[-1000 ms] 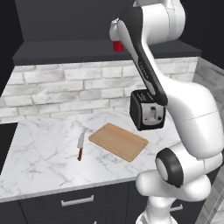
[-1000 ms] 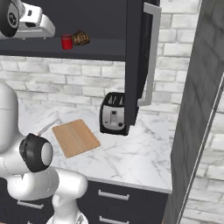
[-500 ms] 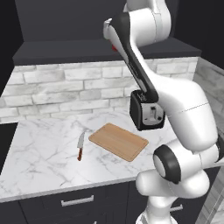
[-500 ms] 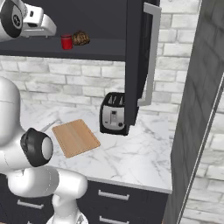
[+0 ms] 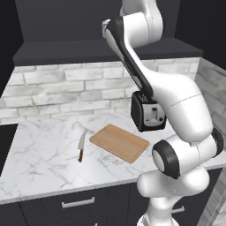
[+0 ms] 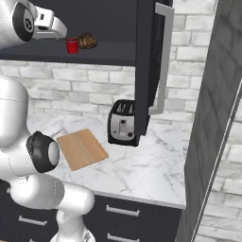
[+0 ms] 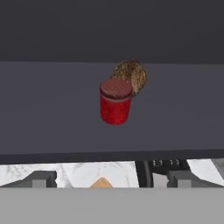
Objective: Pick the bread, place it on the cutting board, pick the jam, place it on the counter, and close the cabinet.
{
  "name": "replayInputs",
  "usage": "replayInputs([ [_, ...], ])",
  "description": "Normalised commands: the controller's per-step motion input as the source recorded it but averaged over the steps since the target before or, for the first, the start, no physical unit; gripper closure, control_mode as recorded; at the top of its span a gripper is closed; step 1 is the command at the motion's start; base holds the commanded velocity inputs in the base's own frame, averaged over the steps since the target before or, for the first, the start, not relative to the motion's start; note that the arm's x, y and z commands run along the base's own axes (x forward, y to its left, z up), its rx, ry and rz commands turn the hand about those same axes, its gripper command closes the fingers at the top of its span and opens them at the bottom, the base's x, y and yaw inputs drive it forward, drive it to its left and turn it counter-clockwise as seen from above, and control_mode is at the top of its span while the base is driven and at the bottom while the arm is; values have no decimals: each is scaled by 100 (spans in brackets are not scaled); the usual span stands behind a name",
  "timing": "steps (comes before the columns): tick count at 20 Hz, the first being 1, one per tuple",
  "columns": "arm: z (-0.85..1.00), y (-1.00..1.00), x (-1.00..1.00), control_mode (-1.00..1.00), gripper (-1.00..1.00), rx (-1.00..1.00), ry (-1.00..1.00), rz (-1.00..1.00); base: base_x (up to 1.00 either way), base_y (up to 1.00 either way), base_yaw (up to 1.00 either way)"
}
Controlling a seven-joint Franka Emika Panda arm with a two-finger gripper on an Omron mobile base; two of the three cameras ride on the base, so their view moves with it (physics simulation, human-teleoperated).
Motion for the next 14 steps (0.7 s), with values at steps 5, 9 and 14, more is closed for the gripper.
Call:
replayInputs([
  [5, 0, 0, 42, -100, -100, 4, 3, -2, 0, 0, 0],
  [9, 0, -6, 42, -100, -100, 3, 2, 0, 0, 0, 0],
  [14, -1, -14, 37, -100, -100, 1, 0, 0, 0, 0, 0],
])
